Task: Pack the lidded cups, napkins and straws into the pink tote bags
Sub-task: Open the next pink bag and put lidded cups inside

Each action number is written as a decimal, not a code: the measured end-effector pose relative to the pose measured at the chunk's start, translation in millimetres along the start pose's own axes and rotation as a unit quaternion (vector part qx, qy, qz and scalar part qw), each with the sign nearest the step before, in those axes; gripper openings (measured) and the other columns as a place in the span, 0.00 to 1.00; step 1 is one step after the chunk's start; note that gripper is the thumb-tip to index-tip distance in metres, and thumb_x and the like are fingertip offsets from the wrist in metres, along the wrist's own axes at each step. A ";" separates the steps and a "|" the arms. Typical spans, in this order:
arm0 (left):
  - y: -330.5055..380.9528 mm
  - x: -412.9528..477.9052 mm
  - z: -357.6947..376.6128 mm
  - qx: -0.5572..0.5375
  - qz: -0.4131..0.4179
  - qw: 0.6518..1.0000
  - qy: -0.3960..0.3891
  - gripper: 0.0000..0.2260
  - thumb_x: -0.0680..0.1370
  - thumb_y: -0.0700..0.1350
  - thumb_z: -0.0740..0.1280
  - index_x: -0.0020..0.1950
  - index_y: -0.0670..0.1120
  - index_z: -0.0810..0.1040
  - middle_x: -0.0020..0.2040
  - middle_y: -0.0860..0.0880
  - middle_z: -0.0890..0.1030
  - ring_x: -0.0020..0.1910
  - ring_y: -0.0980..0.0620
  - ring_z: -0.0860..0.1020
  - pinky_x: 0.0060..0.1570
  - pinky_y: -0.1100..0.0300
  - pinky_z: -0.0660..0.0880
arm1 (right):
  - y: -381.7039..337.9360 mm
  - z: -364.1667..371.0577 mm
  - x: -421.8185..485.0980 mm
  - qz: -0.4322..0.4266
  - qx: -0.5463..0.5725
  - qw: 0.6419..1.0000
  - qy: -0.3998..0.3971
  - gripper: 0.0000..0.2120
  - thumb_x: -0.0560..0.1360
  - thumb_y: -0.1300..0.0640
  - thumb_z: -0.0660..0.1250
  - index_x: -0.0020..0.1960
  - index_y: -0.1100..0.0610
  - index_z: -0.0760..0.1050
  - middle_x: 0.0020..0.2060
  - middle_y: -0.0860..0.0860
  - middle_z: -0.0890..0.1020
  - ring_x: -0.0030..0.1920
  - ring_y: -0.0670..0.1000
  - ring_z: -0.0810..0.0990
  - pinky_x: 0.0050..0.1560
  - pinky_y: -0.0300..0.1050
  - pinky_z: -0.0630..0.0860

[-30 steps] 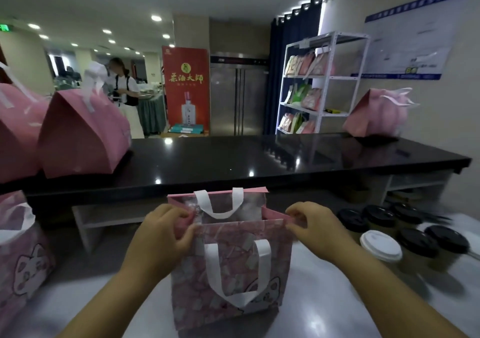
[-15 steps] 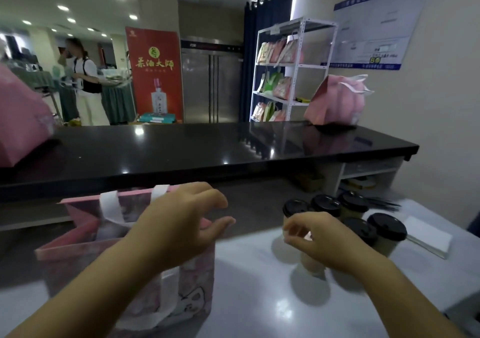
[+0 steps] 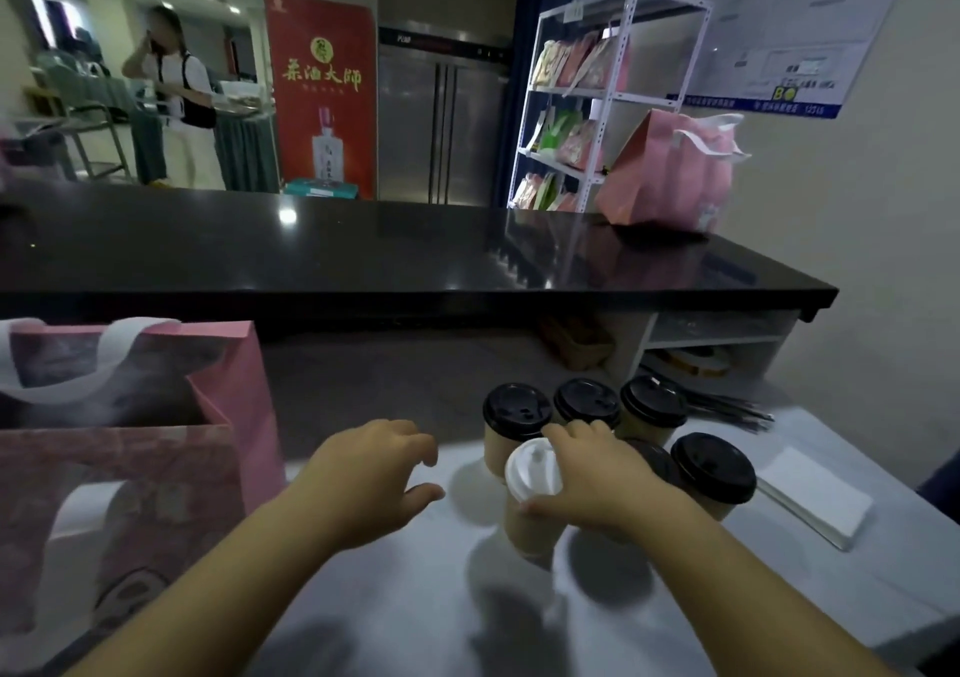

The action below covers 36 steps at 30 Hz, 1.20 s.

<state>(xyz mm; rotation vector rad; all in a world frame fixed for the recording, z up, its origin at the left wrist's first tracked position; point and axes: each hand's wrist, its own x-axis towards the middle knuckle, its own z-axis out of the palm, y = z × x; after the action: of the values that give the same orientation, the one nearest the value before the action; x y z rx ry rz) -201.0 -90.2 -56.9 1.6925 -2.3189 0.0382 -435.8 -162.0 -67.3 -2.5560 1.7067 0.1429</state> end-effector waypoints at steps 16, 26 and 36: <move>-8.5 -22.1 -70.8 -0.036 -0.001 0.992 0.119 0.17 0.71 0.63 0.59 0.51 0.55 0.78 0.45 0.61 0.75 0.41 0.63 0.74 0.41 0.67 0.73 | -23.6 -57.5 1.4 -0.112 0.084 0.969 0.205 0.35 0.62 0.27 0.53 0.62 0.44 0.66 0.47 0.44 0.70 0.48 0.49 0.68 0.44 0.46 0.69; -100.2 -90.7 -152.3 -0.009 -0.100 0.976 0.195 0.09 0.68 0.57 0.64 0.43 0.56 0.78 0.39 0.62 0.77 0.36 0.62 0.77 0.34 0.65 0.71 | -123.4 -142.1 11.2 -0.245 0.311 0.855 0.335 0.31 0.66 0.30 0.59 0.61 0.49 0.72 0.49 0.47 0.76 0.47 0.46 0.75 0.44 0.45 0.75; -198.4 -150.3 -158.0 0.071 -0.171 0.982 0.043 0.11 0.75 0.54 0.62 0.57 0.62 0.76 0.52 0.63 0.77 0.53 0.59 0.71 0.52 0.56 0.73 | -260.1 -132.0 44.4 -0.309 0.349 0.843 0.269 0.32 0.66 0.30 0.59 0.62 0.49 0.71 0.52 0.44 0.76 0.49 0.43 0.74 0.44 0.42 0.76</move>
<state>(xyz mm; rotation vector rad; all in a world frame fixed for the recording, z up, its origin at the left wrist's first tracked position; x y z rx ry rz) 59.2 15.1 33.5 2.0934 -1.9765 0.2081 -173.2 -117.0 59.5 -2.4619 0.6643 -1.0952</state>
